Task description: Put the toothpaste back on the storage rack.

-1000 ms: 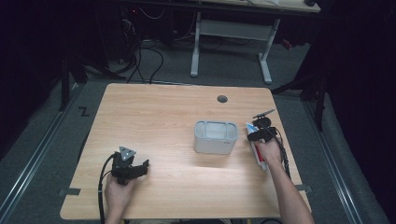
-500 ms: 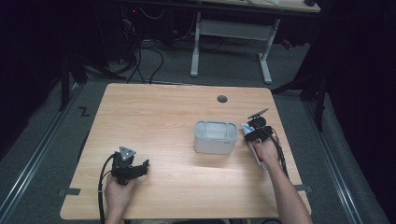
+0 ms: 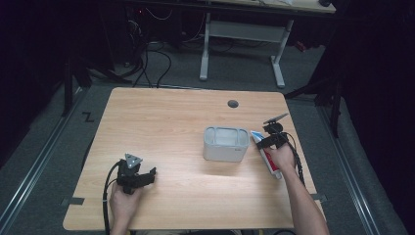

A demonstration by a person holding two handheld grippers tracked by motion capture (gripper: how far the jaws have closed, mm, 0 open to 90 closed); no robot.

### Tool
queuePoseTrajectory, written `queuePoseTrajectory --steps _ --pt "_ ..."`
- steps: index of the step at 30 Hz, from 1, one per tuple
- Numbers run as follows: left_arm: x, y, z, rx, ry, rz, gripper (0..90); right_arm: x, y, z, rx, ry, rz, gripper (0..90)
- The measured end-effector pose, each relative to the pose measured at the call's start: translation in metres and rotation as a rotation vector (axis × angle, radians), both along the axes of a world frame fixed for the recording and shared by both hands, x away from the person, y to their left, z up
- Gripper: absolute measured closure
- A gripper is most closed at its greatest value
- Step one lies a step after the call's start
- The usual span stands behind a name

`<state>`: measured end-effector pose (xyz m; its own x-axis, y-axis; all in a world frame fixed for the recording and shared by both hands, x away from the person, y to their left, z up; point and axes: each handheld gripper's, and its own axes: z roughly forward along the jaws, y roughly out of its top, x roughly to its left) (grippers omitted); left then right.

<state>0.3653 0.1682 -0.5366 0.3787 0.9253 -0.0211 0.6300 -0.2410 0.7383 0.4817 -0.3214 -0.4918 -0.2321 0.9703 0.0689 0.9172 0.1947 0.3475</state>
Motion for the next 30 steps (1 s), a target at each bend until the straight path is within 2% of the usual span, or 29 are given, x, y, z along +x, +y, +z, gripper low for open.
queuePoseTrajectory --steps 5,14,17,22,30 --pt "0.0 0.0 0.0 -0.001 0.0 0.0 23.3 -0.002 0.002 0.002 0.01 -0.008 0.027 68.0" --pt "0.0 0.0 0.0 -0.001 0.0 0.0 23.4 -0.006 0.007 0.004 0.023 -0.039 0.071 69.7" --pt "0.0 0.0 0.0 -0.001 0.0 0.0 23.4 -0.008 0.007 0.008 0.04 -0.059 0.082 69.6" --pt "0.0 0.0 0.0 -0.002 0.001 0.0 23.4 -0.013 0.0 0.013 0.098 -0.089 0.066 69.5" --pt "0.001 -0.001 0.0 0.006 0.0 0.003 23.5 -0.024 -0.008 0.022 0.126 -0.133 0.082 69.5"
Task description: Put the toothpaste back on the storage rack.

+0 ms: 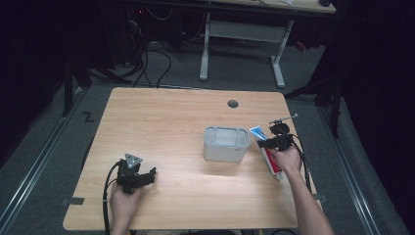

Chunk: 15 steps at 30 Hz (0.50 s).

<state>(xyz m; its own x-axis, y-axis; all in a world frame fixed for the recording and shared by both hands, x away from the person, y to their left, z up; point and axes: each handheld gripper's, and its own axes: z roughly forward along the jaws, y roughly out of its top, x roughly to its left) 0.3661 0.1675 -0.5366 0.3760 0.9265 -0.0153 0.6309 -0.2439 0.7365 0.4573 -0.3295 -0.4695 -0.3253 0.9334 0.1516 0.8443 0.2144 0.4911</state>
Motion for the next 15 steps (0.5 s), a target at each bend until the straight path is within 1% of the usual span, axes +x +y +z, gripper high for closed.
queuePoseTrajectory --steps 3,9,12,13,15 --pt "0.001 0.0 0.0 0.003 0.001 0.0 23.3 -0.003 -0.004 0.004 0.023 -0.019 -0.009 69.5" --pt "0.002 0.0 0.0 0.002 0.0 0.001 23.3 -0.011 -0.009 0.014 0.031 -0.06 -0.006 69.4" --pt "0.002 0.0 0.0 0.001 -0.001 0.001 23.3 -0.017 -0.009 0.02 0.034 -0.091 -0.002 69.4" --pt "0.002 0.0 0.0 0.001 -0.001 0.001 23.4 -0.019 -0.009 0.021 0.028 -0.112 0.007 69.5" --pt "0.002 0.0 0.0 0.001 -0.001 0.002 23.4 -0.023 -0.009 0.025 0.028 -0.132 0.014 69.4"
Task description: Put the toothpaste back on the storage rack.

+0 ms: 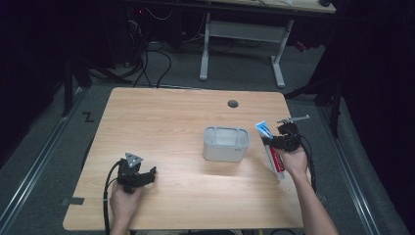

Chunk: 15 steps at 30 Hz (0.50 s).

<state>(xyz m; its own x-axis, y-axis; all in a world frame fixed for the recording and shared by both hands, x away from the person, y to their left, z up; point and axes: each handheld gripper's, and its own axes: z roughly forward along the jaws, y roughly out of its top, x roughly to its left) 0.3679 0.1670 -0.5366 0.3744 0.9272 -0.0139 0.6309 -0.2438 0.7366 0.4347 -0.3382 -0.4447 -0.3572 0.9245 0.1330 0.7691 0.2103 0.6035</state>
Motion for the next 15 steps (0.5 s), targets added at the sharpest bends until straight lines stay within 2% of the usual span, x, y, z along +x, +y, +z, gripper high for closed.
queuePoseTrajectory --steps 15 --pt "0.0 0.0 0.0 0.001 0.001 0.0 23.4 -0.015 -0.002 0.011 0.028 -0.055 0.017 69.1"
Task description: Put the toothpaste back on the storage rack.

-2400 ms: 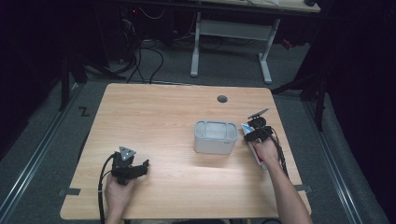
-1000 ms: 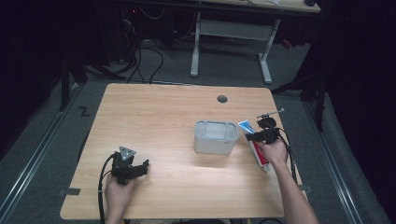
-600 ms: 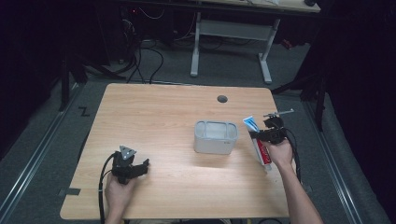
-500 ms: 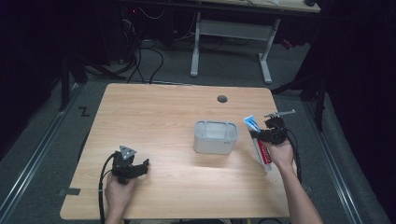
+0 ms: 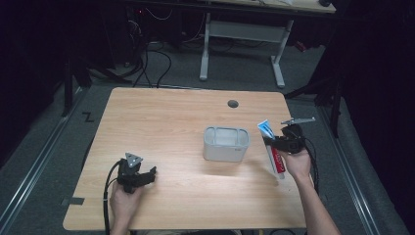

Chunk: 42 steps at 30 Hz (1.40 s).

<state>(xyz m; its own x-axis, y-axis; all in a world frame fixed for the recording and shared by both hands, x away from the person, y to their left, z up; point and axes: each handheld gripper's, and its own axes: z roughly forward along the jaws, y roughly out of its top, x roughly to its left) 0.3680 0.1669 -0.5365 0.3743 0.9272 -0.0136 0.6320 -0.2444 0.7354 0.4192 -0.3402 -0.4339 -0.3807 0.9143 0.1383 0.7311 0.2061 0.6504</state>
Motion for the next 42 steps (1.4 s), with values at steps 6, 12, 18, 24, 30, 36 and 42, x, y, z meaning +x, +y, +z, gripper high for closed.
queuePoseTrajectory --steps 6,12,18,24,30,36,42 --pt "0.0 0.0 0.0 -0.001 0.0 0.0 23.4 -0.004 0.001 0.005 0.009 -0.018 0.01 69.0" --pt "0.0 0.0 0.0 -0.001 0.0 0.0 23.4 -0.009 0.004 0.009 0.007 -0.039 0.02 69.0" --pt "0.0 0.0 0.0 0.0 -0.002 0.0 23.5 -0.015 0.002 0.016 0.005 -0.057 0.013 69.1" --pt "0.0 0.0 0.0 -0.001 -0.002 0.0 23.5 -0.017 0.005 0.017 -0.004 -0.064 0.026 68.9" --pt "0.001 0.0 0.0 0.0 -0.003 -0.005 23.8 -0.017 0.006 0.022 -0.029 -0.083 0.023 69.0" --pt "0.001 0.0 0.0 -0.002 -0.002 -0.004 23.9 -0.019 0.01 0.03 -0.026 -0.094 0.051 69.1" --pt "0.002 0.0 0.0 -0.005 -0.003 -0.005 24.0 -0.021 0.01 0.03 -0.054 -0.078 0.056 69.2"
